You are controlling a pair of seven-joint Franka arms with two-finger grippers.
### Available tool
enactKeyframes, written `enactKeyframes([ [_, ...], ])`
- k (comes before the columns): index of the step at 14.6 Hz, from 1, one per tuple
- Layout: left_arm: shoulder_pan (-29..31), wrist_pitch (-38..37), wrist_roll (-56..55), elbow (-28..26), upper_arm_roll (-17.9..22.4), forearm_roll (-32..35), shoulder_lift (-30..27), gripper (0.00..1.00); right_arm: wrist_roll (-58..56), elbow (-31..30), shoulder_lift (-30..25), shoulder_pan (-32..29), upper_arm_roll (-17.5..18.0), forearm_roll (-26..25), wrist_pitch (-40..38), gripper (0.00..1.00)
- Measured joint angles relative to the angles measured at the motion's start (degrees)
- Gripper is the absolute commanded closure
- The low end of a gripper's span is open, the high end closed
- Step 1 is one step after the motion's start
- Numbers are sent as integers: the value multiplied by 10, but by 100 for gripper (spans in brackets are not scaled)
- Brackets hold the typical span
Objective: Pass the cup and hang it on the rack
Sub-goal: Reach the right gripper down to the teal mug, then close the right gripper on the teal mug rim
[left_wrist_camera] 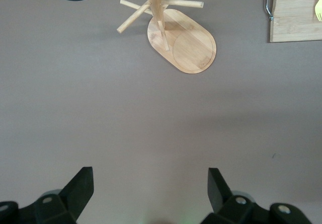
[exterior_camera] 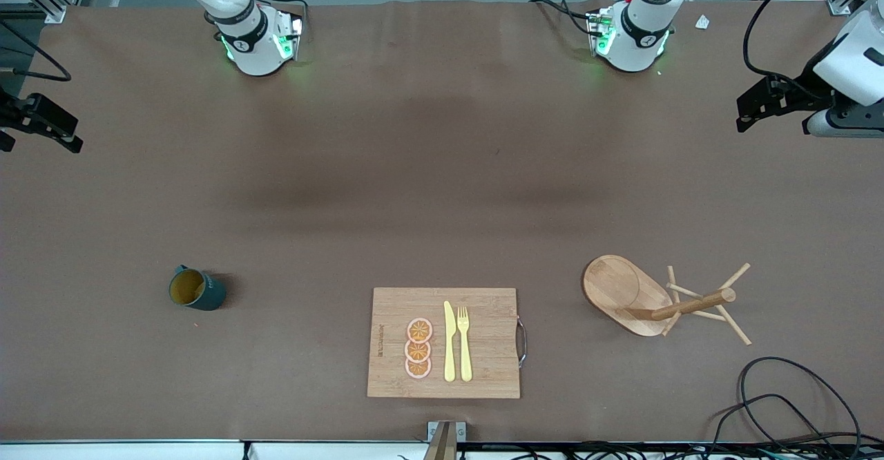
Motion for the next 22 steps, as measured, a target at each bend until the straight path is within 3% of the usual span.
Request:
enactKeyframes([
  [8,1,0,0,16,3,2,2,0,15,-6,34,24,1,0,-19,0],
  [12,1,0,0,23,4,2,6,0,84,-10,135,52,1,0,51,0],
  [17,1,0,0,24,4,2,10,0,96,-12,286,50,-3,0,204,0],
  [21,1,-2,0,24,3,2,10,0,99,-11,374,43,-5,8,295,0],
  [22,1,-6,0,24,3,2,10,0,99,-11,389,41,-5,15,310,10],
])
